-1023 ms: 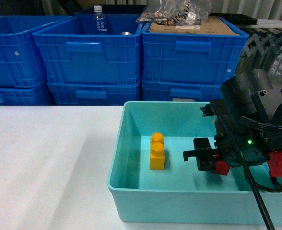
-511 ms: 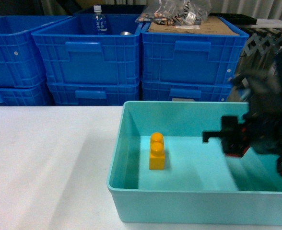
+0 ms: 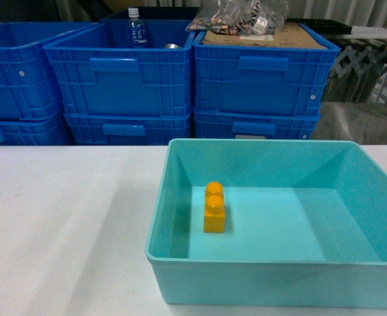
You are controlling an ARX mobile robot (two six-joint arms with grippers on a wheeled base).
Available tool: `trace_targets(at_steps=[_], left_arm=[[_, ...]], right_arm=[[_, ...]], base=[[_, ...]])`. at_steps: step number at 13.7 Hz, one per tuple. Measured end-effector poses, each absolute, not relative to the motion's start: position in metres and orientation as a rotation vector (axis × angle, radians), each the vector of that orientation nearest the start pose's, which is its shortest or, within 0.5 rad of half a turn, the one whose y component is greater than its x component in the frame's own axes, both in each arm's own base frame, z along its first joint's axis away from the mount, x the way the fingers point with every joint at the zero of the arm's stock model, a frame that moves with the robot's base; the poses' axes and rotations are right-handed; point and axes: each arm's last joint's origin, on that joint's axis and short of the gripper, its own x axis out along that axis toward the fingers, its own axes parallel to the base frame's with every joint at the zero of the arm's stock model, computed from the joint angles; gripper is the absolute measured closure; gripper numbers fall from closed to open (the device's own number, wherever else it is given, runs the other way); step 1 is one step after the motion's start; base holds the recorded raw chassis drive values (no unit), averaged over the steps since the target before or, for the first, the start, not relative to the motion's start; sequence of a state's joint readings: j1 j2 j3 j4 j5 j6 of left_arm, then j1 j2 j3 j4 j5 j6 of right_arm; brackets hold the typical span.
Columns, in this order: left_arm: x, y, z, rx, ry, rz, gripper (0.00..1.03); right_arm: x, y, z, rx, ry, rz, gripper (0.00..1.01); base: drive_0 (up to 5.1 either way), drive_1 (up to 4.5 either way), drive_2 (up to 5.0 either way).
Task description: Pick red block from blue box to shelf
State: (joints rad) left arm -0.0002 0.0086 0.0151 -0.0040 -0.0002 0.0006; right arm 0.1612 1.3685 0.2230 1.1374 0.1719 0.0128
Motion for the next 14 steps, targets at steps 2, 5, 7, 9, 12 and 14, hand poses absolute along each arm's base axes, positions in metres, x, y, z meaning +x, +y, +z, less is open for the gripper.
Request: trace_targets(at_steps=[2, 5, 7, 9, 12, 14], left_arm=[[0.097, 0.000, 0.168, 0.000, -0.003, 0.001, 0.05], [0.097, 0.000, 0.168, 0.000, -0.003, 0.000, 0.05], [0.097, 0.000, 0.168, 0.000, -0.003, 0.000, 0.05], [0.097, 0.000, 0.168, 0.000, -0.003, 0.000, 0.05], [0.097, 0.000, 0.168, 0.000, -0.003, 0.001, 0.05], [0.097, 0.000, 0.168, 0.001, -0.003, 0.001, 0.05]], right_arm=[[0.197, 0.021, 0.161, 0.004, 0.019, -0.003, 0.72], [0.176, 0.013, 0.163, 0.006, 0.012, -0.009, 0.72], [0.162, 0.003, 0.161, 0.006, 0.022, 0.009, 0.72], [0.152, -0.001, 0.163, 0.006, 0.011, -0.009, 0.72], [0.141, -0.001, 0.164, 0.006, 0.010, -0.008, 0.72], [0.135, -0.001, 0.167, 0.006, 0.000, -0.008, 0.72]], base=[[0.0, 0.00, 0.0], [0.0, 0.00, 0.0], [0.0, 0.00, 0.0], [0.0, 0.00, 0.0], [0.0, 0.00, 0.0], [0.0, 0.00, 0.0]])
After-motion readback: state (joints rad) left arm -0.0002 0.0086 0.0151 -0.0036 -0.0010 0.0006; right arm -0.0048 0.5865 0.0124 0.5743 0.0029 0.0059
